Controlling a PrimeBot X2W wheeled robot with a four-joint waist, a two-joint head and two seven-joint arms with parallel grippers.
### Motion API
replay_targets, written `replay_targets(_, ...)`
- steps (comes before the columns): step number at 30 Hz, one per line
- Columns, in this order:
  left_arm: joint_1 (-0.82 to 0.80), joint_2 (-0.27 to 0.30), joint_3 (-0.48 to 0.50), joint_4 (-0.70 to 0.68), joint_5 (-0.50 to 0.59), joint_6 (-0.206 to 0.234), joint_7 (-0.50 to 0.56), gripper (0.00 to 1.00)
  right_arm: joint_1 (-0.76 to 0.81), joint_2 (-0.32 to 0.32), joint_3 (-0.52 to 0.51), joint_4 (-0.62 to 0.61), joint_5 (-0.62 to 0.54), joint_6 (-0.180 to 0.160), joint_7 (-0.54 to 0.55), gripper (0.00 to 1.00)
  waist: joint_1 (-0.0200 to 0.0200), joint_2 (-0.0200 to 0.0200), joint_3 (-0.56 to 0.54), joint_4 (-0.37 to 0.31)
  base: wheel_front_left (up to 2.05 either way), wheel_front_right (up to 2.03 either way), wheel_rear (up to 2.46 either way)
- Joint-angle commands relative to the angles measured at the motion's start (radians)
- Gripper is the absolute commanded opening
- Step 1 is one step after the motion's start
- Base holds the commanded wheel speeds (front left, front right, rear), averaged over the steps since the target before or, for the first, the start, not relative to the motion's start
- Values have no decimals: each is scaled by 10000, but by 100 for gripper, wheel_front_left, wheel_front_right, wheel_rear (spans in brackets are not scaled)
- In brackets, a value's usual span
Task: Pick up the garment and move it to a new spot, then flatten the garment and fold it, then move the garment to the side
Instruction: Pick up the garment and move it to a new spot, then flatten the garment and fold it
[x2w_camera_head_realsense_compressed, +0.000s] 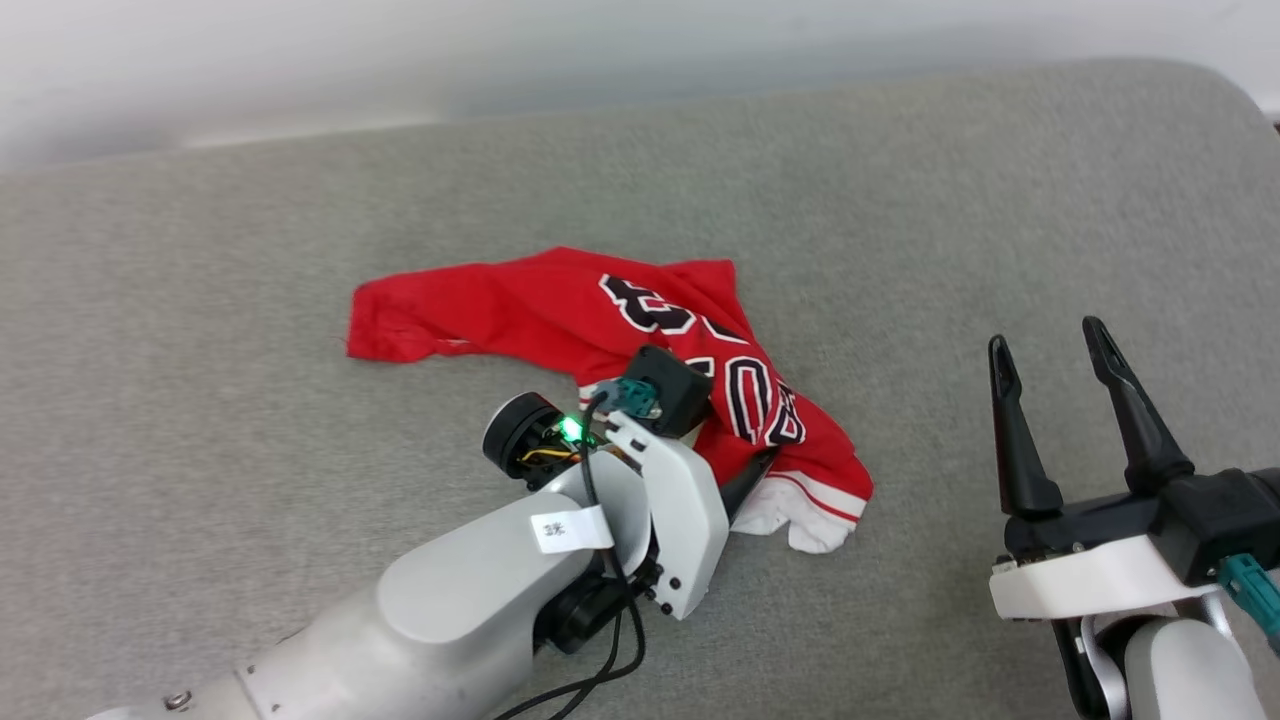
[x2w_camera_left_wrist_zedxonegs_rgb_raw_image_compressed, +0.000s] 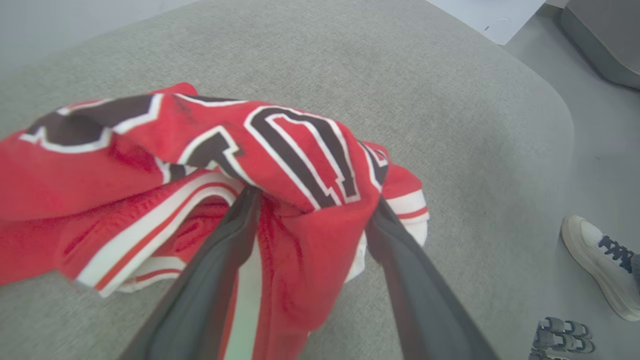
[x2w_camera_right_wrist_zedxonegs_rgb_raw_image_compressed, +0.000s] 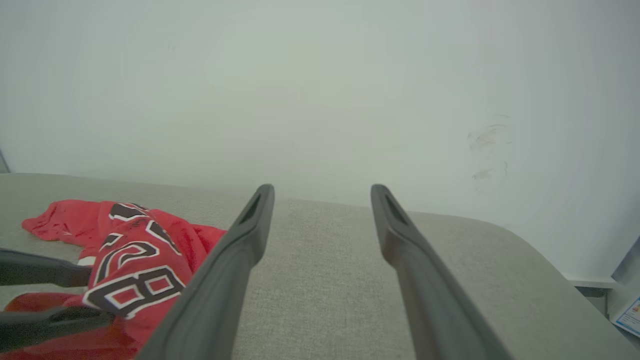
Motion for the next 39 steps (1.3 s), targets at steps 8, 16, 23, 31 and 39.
replay_targets(8, 628, 1294, 1381, -1179, 17, 874, -2064, 100, 547, 31, -95, 125, -307, -7, -23, 100, 0, -1, -1416, 1221, 0, 0, 0)
replay_targets(16, 2021, 2761, 3585, -2397, 1106, 1441, -3531, 100, 819, 30, -170, 42, -459, -7, -23, 100, 0, -1, -1678, 1594, 0, 0, 0)
replay_targets(23, 5173, 2252, 6775, -4176, 3576, 1068, -3525, 100, 996, 30, -217, -10, -420, -7, -23, 100, 0, -1, -1618, 1730, 0, 0, 0)
replay_targets(31, 7560, 563, 8612, -4355, 5292, -64, -3528, 100, 1058, 30, -116, 49, -307, -7, -23, 100, 0, -1, -1665, 1725, 0, 0, 0)
replay_targets(39, 8120, -637, 9705, -4085, 6416, -1127, -3529, 100, 1098, 30, -47, 76, -199, -7, -23, 100, 0, -1, -1692, 1686, 0, 0, 0)
